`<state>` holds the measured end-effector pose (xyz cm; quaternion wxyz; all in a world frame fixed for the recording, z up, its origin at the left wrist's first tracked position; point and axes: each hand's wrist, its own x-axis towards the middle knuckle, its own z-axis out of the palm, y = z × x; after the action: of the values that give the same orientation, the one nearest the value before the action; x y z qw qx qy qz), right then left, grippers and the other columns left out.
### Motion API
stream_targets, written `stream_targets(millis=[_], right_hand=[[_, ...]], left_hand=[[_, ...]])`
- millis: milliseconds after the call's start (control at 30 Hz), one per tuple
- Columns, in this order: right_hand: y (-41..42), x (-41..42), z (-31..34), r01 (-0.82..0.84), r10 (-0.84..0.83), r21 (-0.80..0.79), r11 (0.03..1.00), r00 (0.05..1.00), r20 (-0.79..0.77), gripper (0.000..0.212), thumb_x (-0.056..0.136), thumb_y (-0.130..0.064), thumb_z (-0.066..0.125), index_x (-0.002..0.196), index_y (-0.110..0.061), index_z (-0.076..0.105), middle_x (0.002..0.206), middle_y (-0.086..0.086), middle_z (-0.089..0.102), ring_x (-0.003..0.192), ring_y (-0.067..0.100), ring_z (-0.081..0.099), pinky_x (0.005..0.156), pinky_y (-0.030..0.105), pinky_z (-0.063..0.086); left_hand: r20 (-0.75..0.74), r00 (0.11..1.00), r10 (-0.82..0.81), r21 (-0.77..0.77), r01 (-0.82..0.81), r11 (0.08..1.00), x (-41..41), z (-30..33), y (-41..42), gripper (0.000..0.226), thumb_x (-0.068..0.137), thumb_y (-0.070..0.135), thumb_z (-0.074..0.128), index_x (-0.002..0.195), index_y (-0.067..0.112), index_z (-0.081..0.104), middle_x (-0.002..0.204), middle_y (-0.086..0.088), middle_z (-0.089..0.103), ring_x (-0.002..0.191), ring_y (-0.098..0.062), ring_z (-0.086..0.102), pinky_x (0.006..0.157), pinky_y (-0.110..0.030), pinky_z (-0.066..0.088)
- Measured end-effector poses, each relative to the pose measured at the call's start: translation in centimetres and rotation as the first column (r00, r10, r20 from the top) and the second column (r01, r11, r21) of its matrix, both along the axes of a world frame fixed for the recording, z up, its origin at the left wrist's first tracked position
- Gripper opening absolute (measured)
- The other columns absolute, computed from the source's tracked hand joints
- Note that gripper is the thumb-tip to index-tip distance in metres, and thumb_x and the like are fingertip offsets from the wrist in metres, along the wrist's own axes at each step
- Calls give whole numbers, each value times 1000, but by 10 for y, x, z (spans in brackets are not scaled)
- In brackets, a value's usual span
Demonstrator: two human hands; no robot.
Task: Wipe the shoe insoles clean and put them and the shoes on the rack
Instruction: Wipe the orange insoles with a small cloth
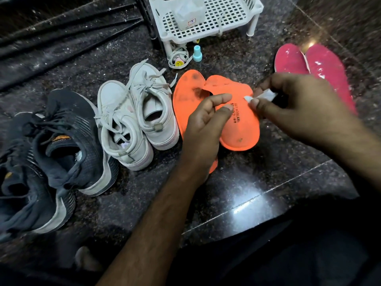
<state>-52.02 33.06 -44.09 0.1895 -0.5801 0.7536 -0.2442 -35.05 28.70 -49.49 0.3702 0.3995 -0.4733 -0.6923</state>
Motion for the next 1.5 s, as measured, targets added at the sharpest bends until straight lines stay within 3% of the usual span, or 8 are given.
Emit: stream_targets(millis=[200,400,633,867,1100,1267,1400,1500], right_hand=[[4,5,6,-133,139,60,989,985,-106,17,87,-39,66,97,-25,67,69,-13,59,63,-3,51,56,19,36],[0,-6,6,-30,8,-125,992,985,-173,19,92,-28,60,109,-23,69,90,0,71,79,20,64,71,30,45],[-7,13,-12,-246,250,47,968,935,-252,20,91,-27,62,106,-21,73,95,5,67,87,29,65,78,32,48],[15,43,-2,-457,502,267,849,854,-136,38,80,-57,42,104,-44,68,88,-7,68,83,22,67,71,44,57],[-5,4,2,-93,84,-36,995,976,-203,15,84,-29,72,98,-26,68,68,-11,56,71,19,61,64,26,35],[5,31,-4,-326,333,79,942,937,-102,10,85,-34,68,91,-27,69,66,-10,61,63,11,57,61,24,36],[-4,10,-2,-122,120,4,993,976,-181,7,85,-27,71,90,-23,68,67,-9,54,66,16,54,60,26,28],[-1,14,2,-134,136,28,991,987,-91,10,84,-32,73,87,-23,70,68,-7,63,64,15,59,58,28,34]], left_hand=[[52,998,36,-19,-35,999,2,-9,0,21,95,0,56,103,17,65,75,-2,62,62,-12,49,59,-26,43],[31,996,-89,-12,90,996,0,-5,2,59,83,-17,47,130,18,58,92,-4,67,67,-12,55,61,-26,46],[111,993,-47,56,41,998,1,-3,4,66,62,2,47,122,20,65,59,2,48,50,-10,37,48,-20,35],[11,999,-45,220,42,975,-2,-6,-2,46,75,10,48,115,17,69,79,-14,61,70,-24,52,64,-31,44],[55,995,-82,69,78,995,-1,-10,2,47,92,-9,44,126,15,67,90,-14,70,79,-27,51,72,-34,45],[49,997,-60,86,56,995,0,-9,1,47,90,-10,48,128,12,65,92,-8,73,78,-16,66,77,-32,54],[70,994,-90,26,88,996,-1,-11,1,53,87,-9,45,130,15,65,110,-28,70,88,-29,60,85,-43,49],[61,995,-75,4,75,997,-2,-8,3,51,92,-14,43,131,12,63,117,-12,73,96,-23,65,94,-42,51]])
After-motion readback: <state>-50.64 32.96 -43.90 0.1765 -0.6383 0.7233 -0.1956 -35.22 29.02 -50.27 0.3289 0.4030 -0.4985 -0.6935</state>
